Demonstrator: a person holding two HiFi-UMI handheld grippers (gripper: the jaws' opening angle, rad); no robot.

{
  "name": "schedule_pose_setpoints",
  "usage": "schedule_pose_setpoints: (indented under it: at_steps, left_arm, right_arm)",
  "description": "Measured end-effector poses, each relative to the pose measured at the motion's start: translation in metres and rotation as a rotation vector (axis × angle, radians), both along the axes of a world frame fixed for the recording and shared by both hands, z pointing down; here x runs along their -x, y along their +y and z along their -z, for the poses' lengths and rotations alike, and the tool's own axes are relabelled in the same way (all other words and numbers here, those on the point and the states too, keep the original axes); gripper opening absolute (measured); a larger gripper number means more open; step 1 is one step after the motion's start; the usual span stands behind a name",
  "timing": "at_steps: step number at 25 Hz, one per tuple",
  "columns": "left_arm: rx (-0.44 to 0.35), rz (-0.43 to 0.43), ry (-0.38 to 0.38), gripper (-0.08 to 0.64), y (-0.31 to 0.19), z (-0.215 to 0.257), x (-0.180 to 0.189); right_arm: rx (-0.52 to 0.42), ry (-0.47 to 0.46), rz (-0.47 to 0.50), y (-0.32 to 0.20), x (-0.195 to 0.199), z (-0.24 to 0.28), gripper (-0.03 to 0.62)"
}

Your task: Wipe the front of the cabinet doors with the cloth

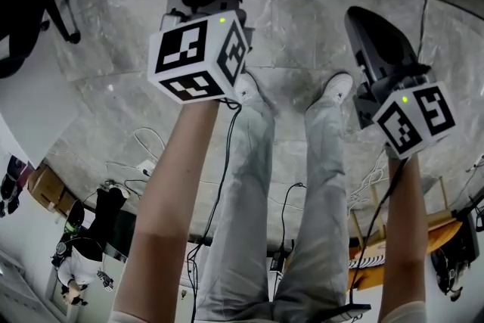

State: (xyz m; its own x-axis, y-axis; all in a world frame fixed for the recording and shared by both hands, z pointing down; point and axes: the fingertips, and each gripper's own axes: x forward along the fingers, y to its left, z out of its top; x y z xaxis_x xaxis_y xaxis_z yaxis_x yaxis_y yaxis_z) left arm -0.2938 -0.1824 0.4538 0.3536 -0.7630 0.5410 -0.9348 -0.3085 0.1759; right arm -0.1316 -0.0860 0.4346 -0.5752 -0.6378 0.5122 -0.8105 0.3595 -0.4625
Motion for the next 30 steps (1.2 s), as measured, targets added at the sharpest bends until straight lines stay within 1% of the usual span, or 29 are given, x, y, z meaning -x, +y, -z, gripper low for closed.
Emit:
schedule_pose_setpoints:
  at_steps: [4,9,12,17,20,23,25,27,30]
  left_arm:
    - [0.009,0.010,-0.026,0.074,-0.005,-0.006,0.035]
    - [0.004,0.012,-0.046,0.074,-0.008,-0.007,0.065]
    - [0.003,0.021,-0.055,0.074,-0.009,-0.007,0.079]
    - [0.007,0.083,-0.063,0.074,-0.011,-0.007,0.098]
    - [0.024,0.158,-0.028,0.072,-0.008,-0.010,0.109]
    - [0.026,0.203,-0.026,0.072,0.002,-0.009,0.108]
    - [0.028,0.208,-0.036,0.072,0.013,-0.009,0.098]
    - [0.034,0.195,-0.047,0.072,0.026,-0.011,0.080]
    - [0.052,0.167,-0.047,0.072,0.043,-0.019,0.044]
  right_arm:
    - [0.004,0.000,-0.004,-0.007,0.023,-0.002,0.028]
    - [0.004,-0.009,0.016,-0.011,0.057,-0.004,0.028]
    - [0.005,-0.014,0.029,-0.014,0.071,-0.004,0.028]
    - [0.006,-0.024,0.033,-0.015,0.073,-0.006,0.028]
    - [0.006,-0.025,0.034,-0.012,0.068,-0.007,0.028]
    - [0.007,-0.028,0.027,-0.006,0.055,-0.006,0.028]
    - [0.010,-0.033,0.019,-0.001,0.044,-0.006,0.028]
    - [0.009,-0.039,0.015,0.005,0.031,-0.005,0.028]
    - [0.007,-0.042,0.016,0.014,0.008,-0.005,0.028]
